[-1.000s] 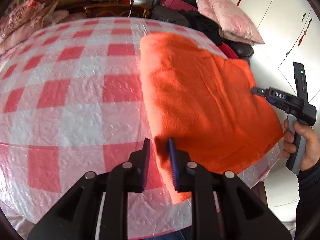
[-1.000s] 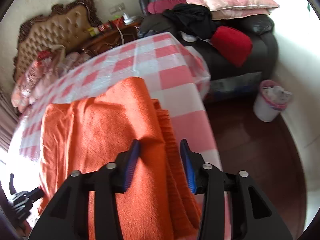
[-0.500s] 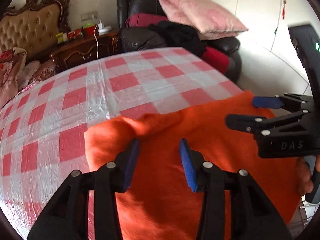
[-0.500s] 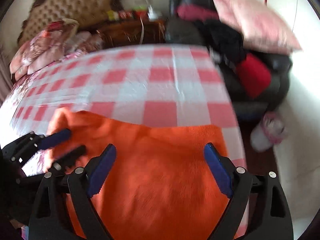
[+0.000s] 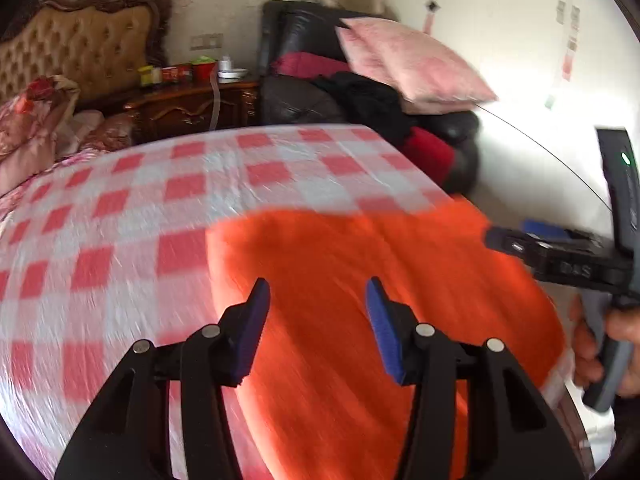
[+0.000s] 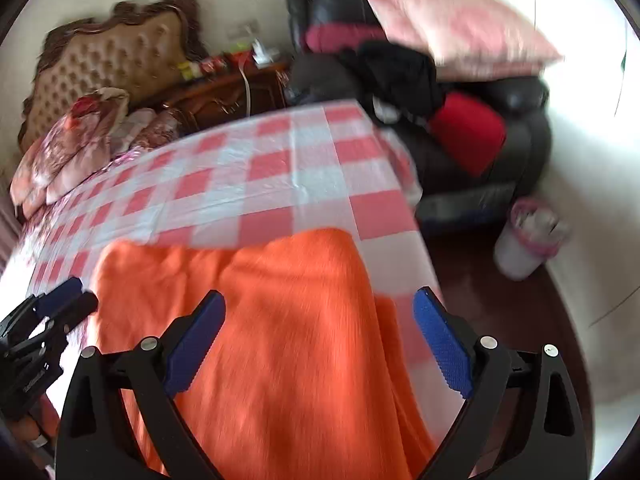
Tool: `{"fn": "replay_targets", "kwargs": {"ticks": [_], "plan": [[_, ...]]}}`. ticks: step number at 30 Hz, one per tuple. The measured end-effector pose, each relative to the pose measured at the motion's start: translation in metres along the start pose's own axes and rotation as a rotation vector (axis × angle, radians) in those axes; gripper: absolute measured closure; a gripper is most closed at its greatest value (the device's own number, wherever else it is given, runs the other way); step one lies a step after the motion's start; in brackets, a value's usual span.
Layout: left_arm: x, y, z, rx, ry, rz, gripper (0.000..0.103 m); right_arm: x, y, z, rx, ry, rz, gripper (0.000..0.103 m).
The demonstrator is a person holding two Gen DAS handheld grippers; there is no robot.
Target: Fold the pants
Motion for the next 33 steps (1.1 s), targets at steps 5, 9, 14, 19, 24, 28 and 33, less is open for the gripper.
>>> {"fn": "replay_targets", "kwargs": {"ticks": [5, 9, 14, 19, 24, 28, 33], "plan": [[0.0, 0.04, 0.076, 0.177, -0.116, -0.036, 0.044, 0.009, -0.006, 0.059, -0.133, -0.094, 0.161, 0.011], [-0.014, 0.013, 0.091, 0.121, -0.105, -0.126, 0.023, 0.013, 0.009, 0.077, -0.05, -0.094, 0.091, 0.011], [-0.033, -0.011, 0.081, 0.026, -0.059, -0.224, 0.023, 0.013, 0.007, 0.076, -0.07, -0.091, 0.13, 0.011], [-0.027, 0.009, 0.038, -0.025, -0.035, -0.123, 0.008, 0.004, 0.002, 0.067, -0.033, -0.111, 0.113, 0.011], [0.032, 0.004, 0.025, 0.008, -0.146, -0.191, 0.007, 0.02, -0.01, 0.056, -0.115, -0.139, 0.177, 0.011], [0.011, -0.041, 0.025, -0.104, -0.091, -0.375, 0.014, 0.014, 0.007, 0.054, -0.052, -0.125, 0.216, 0.011], [0.035, -0.013, 0.005, -0.011, -0.113, -0.304, 0.013, 0.026, -0.008, 0.052, -0.09, -0.141, 0.202, 0.011]]}}
Point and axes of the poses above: each gripper's, at about its wrist camera, not at the fingertips, and x roughly the way its jaws point, y to its right, z to its underside, the point moved 10 cm from there along x, roughly the way its jaws point, and after that the axes turned 9 degrees about -y, right-handed, at the moved point
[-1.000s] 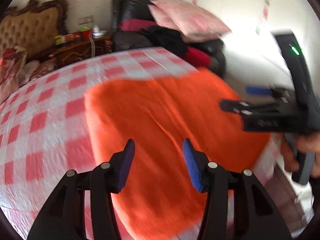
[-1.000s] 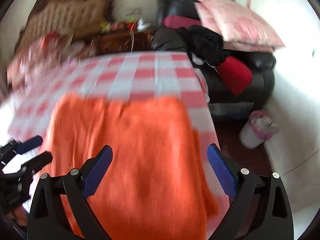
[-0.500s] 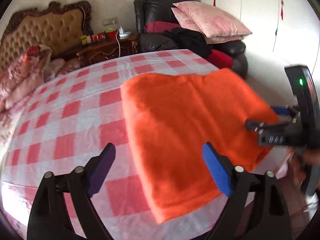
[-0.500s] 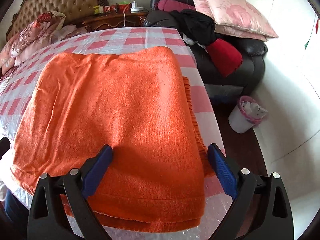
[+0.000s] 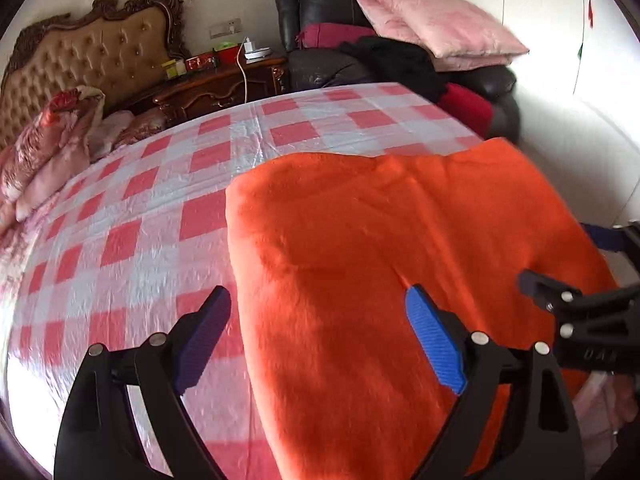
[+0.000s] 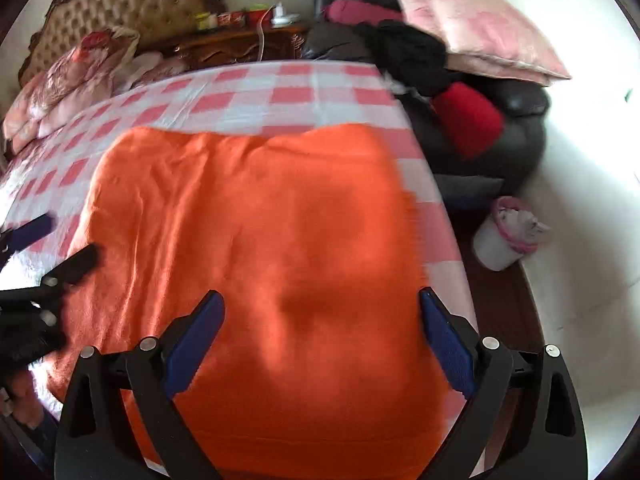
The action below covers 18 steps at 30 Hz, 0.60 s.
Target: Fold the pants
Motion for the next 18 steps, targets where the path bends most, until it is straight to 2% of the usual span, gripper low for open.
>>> {"fn": "replay_targets", "kwargs": {"ticks": [1, 2, 4, 7, 9, 12, 15, 18], "plan": [[0.008, -0.009, -0.003, -0.03, -0.027, -0.063, 0.013, 0.002, 0.004, 0.0, 0.018, -0.01, 0.009, 0.011], [0.011, -0.018, -0.006, -0.077, -0.033, -0.077, 0.013, 0.001, 0.009, -0.001, 0.058, -0.017, -0.009, 0.011], [0.004, -0.028, -0.018, -0.149, 0.007, -0.05, 0.014, -0.008, 0.02, -0.007, 0.111, 0.012, -0.015, 0.011], [0.004, -0.013, -0.032, -0.046, 0.026, -0.035, 0.012, -0.01, 0.018, -0.011, 0.078, 0.021, 0.016, 0.011], [0.014, -0.022, -0.035, -0.059, -0.009, -0.092, 0.012, -0.009, 0.017, -0.012, 0.081, 0.012, 0.011, 0.011], [0.013, -0.037, -0.028, -0.151, -0.04, -0.049, 0.012, -0.015, 0.018, -0.01, 0.086, 0.019, 0.017, 0.011], [-0.002, -0.035, -0.015, -0.126, -0.032, -0.026, 0.012, -0.018, 0.02, -0.008, 0.093, 0.016, 0.019, 0.011], [-0.022, -0.023, 0.005, -0.119, -0.035, 0.054, 0.012, -0.029, 0.023, -0.003, 0.112, 0.017, 0.009, 0.011]]}}
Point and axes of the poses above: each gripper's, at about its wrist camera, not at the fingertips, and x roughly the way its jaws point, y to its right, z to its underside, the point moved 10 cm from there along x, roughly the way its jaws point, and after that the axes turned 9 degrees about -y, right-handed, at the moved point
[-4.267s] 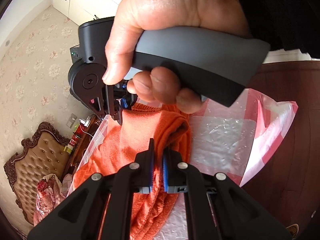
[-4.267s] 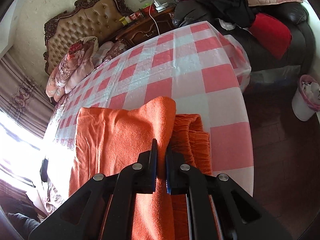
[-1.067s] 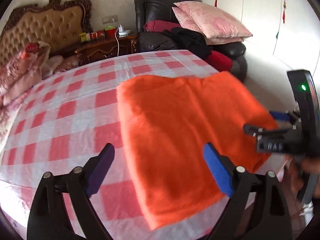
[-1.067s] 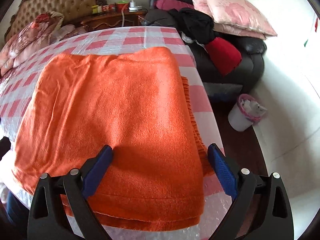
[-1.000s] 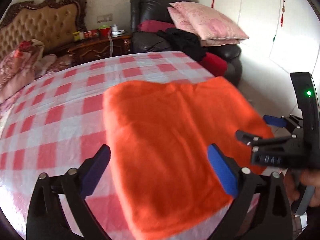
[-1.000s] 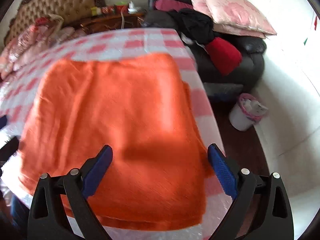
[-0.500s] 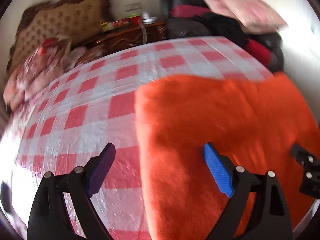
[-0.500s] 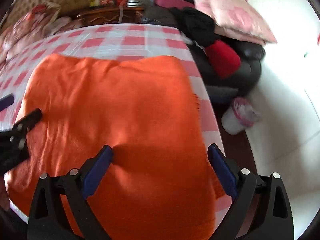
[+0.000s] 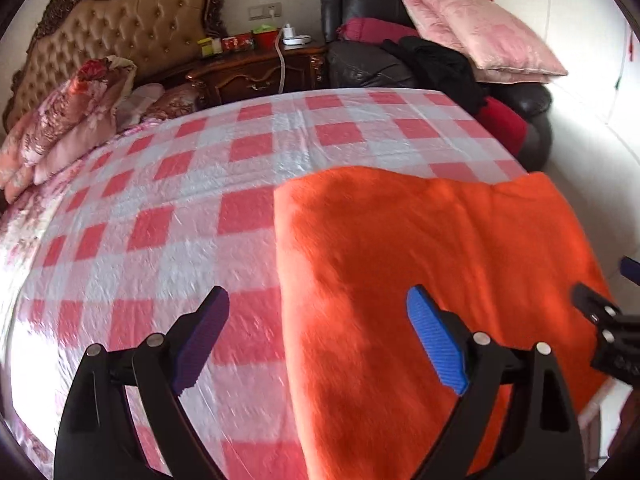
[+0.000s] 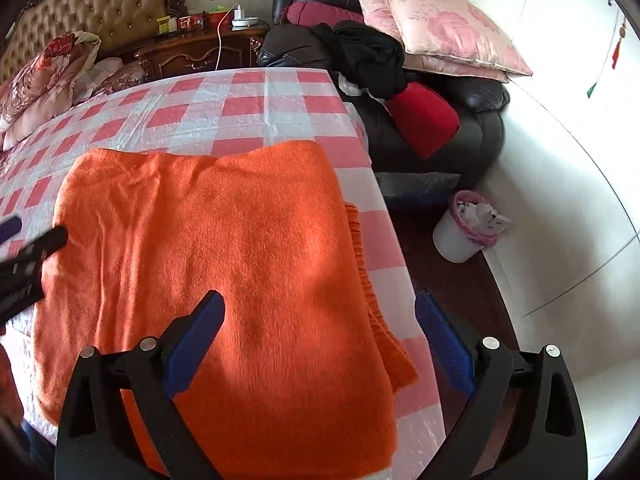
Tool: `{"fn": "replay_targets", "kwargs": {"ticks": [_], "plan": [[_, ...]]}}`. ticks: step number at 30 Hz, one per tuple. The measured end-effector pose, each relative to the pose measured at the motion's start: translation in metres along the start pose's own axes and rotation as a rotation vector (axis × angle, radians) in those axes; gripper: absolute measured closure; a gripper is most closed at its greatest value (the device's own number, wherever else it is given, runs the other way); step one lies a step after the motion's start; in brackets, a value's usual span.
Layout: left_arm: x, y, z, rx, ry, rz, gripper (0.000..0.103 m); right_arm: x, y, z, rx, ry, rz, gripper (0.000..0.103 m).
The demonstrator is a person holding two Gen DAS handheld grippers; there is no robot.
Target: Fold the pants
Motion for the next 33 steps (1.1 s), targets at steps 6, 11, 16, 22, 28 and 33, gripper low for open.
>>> {"fn": "replay_targets", "kwargs": {"ticks": [6, 11, 16, 22, 28, 33], "plan": [[-0.038, 0.03, 0.044, 0.02, -0.042, 0.127, 0.007, -0.036, 0.006, 0.022, 0.017, 0.017, 0.013, 0.011], [-0.084, 0.053, 0.073, 0.035, -0.027, 0.208, 0.002, -0.07, 0.015, 0.05, 0.036, 0.043, 0.018, 0.011], [-0.122, 0.069, 0.092, 0.035, -0.008, 0.262, 0.002, -0.101, 0.024, 0.068, 0.047, 0.083, 0.012, 0.011], [-0.141, 0.071, 0.088, 0.049, 0.04, 0.25, 0.002, -0.12, 0.029, 0.068, 0.062, 0.114, 0.012, 0.011], [-0.136, 0.069, 0.081, 0.047, 0.028, 0.243, 0.002, -0.122, 0.028, 0.066, 0.056, 0.115, 0.016, 0.011], [-0.136, 0.072, 0.08, 0.05, 0.023, 0.262, 0.002, -0.123, 0.029, 0.065, 0.062, 0.113, 0.016, 0.011]]}}
Point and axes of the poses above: each gripper's, at about its wrist camera, not at the fingertips, and x roughly the way its jaws point, y to its right, z to its underside, the point moved 10 cm from there along x, roughly the way its jaws point, and after that the axes turned 9 degrees about -y, right-handed, at the moved point
